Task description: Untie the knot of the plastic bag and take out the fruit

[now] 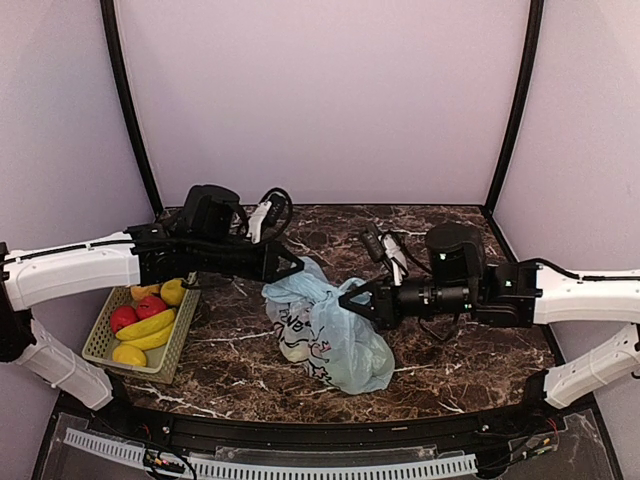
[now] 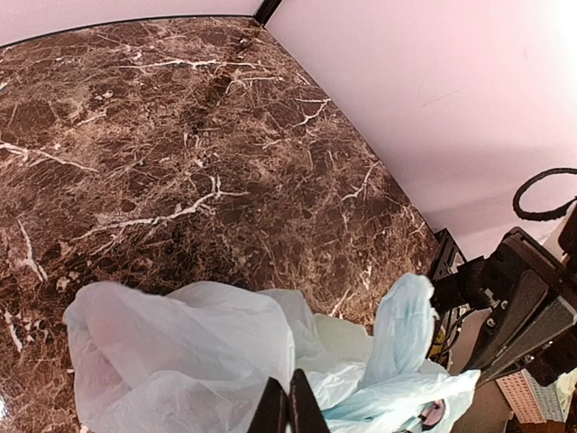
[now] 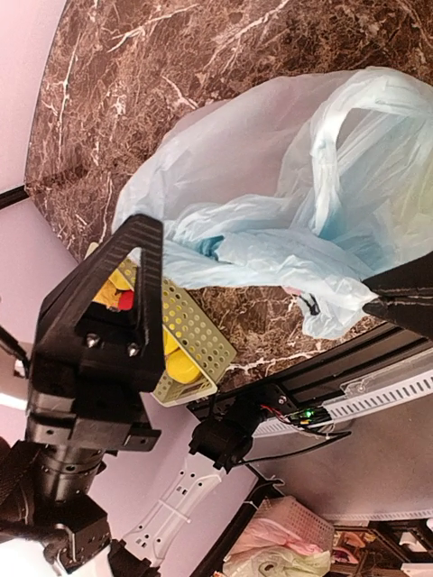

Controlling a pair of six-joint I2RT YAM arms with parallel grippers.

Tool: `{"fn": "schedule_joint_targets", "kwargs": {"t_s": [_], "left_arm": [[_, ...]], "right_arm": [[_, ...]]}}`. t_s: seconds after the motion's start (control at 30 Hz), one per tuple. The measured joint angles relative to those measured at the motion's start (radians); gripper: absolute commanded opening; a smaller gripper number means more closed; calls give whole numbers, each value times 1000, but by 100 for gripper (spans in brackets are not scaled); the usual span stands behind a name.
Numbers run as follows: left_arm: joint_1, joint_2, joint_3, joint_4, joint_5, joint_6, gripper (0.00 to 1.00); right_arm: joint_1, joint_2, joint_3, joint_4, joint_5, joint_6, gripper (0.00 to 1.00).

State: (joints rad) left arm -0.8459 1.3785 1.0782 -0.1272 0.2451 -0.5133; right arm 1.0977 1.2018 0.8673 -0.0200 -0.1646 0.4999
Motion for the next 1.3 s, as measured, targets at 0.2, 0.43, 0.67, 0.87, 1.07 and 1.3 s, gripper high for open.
{"fn": "schedule_joint_targets", "kwargs": {"t_s": [0.2,0.43,0.67,0.87,1.07,1.3], "left_arm": [[4,-19,-51,-2,-16,-8,1],[6,-19,-82,-2,-18,-20,41],[13,-71,-33,-111,-70,-1,70],[6,-228,-58,-173,-93,-95,70],[-68,-262,-129,-204,-102,-219,71],[-90,-249,-178,-174,-96,-303,76]], "right_arm": [[3,25,-74,48,-13,16,0],[10,44,-106,88,-19,38,0],[10,43,-106,95,-17,40,0],[10,43,-106,95,-13,40,0],[10,43,-106,95,-10,37,0],[10,45,-106,95,-11,35,0]]}}
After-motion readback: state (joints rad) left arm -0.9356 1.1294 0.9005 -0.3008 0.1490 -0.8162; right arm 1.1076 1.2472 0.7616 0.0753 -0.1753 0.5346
